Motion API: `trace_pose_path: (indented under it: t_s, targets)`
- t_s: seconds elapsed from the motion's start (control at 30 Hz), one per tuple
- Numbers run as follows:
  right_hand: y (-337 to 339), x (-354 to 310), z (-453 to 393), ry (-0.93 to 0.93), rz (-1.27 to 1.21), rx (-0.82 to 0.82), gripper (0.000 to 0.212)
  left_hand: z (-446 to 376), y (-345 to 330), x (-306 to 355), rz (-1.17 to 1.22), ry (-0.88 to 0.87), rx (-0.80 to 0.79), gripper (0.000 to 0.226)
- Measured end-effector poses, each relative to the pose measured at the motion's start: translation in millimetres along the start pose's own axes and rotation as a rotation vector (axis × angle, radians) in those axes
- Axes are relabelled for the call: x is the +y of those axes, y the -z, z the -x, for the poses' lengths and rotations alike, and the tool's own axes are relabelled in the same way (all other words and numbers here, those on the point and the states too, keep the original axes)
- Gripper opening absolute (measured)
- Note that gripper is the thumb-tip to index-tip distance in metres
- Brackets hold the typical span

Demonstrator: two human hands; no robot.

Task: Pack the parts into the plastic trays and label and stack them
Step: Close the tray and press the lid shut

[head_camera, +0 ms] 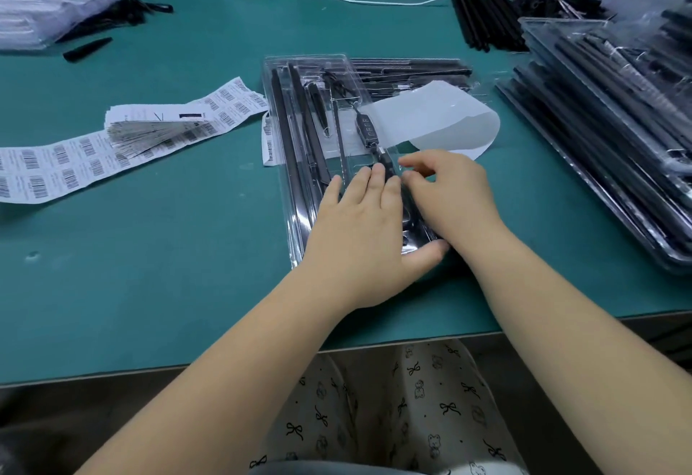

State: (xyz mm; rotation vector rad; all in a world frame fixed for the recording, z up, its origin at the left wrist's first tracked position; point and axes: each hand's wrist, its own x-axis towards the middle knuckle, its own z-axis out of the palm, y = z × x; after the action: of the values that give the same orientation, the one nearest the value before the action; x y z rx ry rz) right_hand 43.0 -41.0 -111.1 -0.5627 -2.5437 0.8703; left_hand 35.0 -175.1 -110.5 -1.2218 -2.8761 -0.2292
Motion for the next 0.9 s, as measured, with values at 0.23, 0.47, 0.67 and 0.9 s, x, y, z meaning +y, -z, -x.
trace_pose_path:
  t_s: [0.23,0.47,0.67,0.9]
  targets:
    - [-4,-4,2,-0.01,0.258,-0.078,0.029,-19,19,-49,0.037,-0.008,-0.012,0.082]
    - [5,-9,1,-0.035,0.255,-0.123,0.035,-24,4,-58,0.001,0.043,-0.062,0.071]
    - [35,-7,4,-0.381,-0.156,-0.507,0.046,-22,2,-60,0.089,0.048,0.0,0.071]
    - [44,1,21,-0.48,-0.505,-0.846,0.031,-19,3,-60,0.192,0.053,0.046,0.071]
